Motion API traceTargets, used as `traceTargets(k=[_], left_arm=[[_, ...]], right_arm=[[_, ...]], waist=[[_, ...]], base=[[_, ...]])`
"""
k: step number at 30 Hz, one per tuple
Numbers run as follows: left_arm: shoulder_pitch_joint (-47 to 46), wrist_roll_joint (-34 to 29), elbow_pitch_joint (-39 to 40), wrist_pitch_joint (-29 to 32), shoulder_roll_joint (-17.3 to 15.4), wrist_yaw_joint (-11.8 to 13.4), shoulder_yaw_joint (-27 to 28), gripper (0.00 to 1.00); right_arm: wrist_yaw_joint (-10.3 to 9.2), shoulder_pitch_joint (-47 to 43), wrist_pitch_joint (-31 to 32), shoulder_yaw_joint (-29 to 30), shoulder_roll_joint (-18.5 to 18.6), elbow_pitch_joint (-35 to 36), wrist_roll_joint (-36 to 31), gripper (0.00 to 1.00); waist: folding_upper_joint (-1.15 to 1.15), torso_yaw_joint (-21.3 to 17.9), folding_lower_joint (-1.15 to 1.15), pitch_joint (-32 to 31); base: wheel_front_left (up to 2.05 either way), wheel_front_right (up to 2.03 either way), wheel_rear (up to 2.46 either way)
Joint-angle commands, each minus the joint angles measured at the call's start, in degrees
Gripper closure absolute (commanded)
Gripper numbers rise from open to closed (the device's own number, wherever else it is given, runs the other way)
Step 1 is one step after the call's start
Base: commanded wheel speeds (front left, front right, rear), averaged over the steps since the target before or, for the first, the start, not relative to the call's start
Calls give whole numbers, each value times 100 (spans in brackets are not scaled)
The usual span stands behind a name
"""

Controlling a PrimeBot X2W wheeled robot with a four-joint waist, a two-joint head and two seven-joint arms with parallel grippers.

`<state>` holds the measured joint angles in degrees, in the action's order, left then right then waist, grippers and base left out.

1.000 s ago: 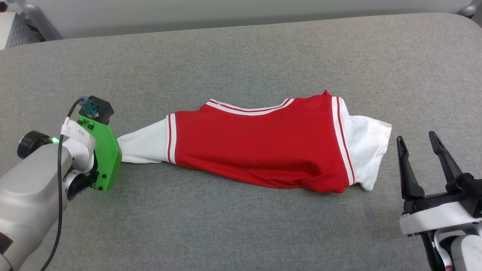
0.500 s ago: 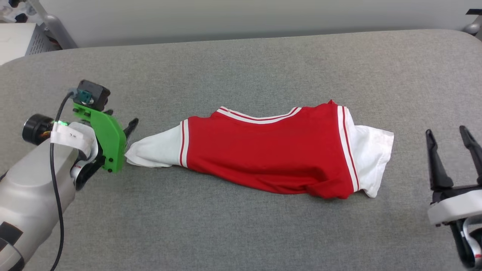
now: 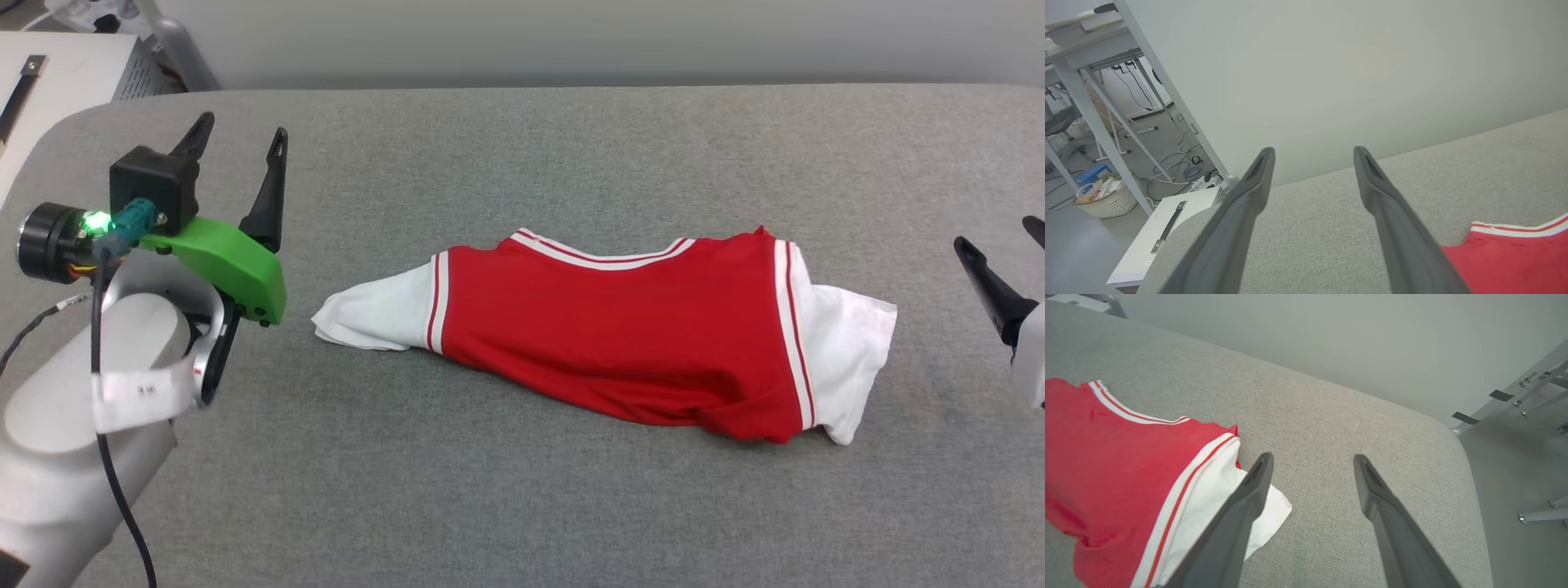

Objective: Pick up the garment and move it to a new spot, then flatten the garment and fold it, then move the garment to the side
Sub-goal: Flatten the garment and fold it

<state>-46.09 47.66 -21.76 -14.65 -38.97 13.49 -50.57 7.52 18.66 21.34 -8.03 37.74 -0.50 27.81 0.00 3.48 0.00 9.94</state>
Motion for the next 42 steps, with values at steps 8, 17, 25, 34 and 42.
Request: traceTargets(k=[8,17,25,34,42], left_arm=[[1934,-1804,1806,-33,381,994,1663,0],[3056,-2735,2291,-34,1325,682,2880,0],[3218,-3296,2197,-34,2058,37,3546,0],[3299,-3763,2050,-34,2494,-486,4119,0],[3325,-4045,1962,-35,2752,-817,4357,0]], right_arm=[[-3,655,1903,-752,759,-415,1170,0],[-3,1082,2745,-1306,970,-993,1312,0],[-3,1255,2663,-1750,840,-1705,1397,0],[-3,1427,2222,-2196,866,-1825,1637,100],[-3,2236,1391,-1968,1015,-1919,1586,100]], waist=[[0,507,0,316],[0,831,0,728],[0,1020,0,1111],[0,901,0,1073],[0,845,0,970]], base=[[0,0,0],[0,0,0],[0,0,0],[0,0,0],[0,0,0]])
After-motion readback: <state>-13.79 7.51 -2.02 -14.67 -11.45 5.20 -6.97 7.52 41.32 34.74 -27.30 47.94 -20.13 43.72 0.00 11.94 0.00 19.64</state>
